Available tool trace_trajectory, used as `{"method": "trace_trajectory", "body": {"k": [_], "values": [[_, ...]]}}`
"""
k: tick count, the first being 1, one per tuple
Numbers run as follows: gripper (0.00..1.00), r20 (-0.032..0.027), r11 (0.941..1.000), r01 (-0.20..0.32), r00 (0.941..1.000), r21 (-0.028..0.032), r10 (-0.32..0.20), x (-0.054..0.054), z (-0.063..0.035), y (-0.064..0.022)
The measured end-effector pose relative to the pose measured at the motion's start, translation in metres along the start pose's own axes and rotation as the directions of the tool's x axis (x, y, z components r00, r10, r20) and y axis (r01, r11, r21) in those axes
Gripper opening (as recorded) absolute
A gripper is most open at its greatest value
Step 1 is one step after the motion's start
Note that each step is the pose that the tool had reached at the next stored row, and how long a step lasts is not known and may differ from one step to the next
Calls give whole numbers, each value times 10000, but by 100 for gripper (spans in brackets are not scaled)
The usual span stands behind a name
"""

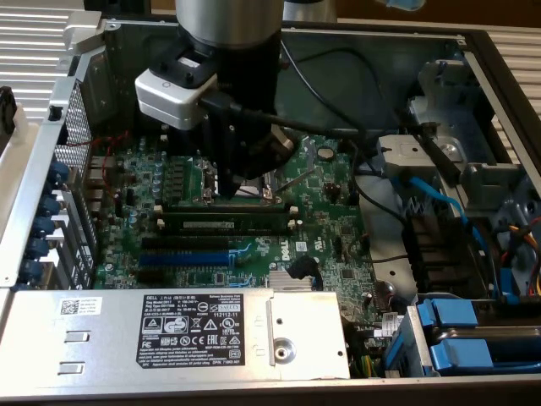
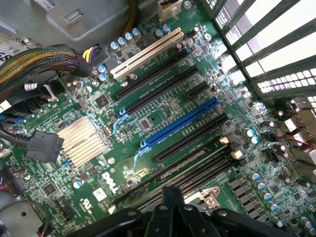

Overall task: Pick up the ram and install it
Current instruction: 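Press down the ram until it locks into place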

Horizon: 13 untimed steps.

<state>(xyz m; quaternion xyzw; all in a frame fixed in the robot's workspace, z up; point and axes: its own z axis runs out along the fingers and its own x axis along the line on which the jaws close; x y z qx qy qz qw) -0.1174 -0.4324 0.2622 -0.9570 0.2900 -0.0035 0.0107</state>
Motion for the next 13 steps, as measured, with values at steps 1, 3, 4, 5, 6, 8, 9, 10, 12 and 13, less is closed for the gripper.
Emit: {"method": "trace_trajectory", "body": {"k": [1, 3, 4, 5, 6, 8, 9, 10, 12, 13], "values": [[10, 0, 10000, 0, 10000, 2, 0, 0, -24, -1], [10, 0, 10000, 0, 10000, 2, 0, 0, -73, -2], [10, 0, 10000, 0, 10000, 1, 0, 0, -94, -2], [10, 0, 10000, 1, 10000, 0, -1, 0, -106, -3], [10, 1, 10000, 1, 10000, 4, -1, 0, -110, -3], [10, 5, 10000, 1, 10000, 11, -1, 0, -109, -3], [10, 5, 10000, 0, 10000, 11, 0, 0, -109, -3], [10, 5, 10000, 0, 10000, 9, 0, 0, -110, -2], [10, 5, 10000, 0, 10000, 9, 0, 0, -110, -2], [10, 5, 10000, 0, 10000, 10, 0, 0, -110, -2]]}}
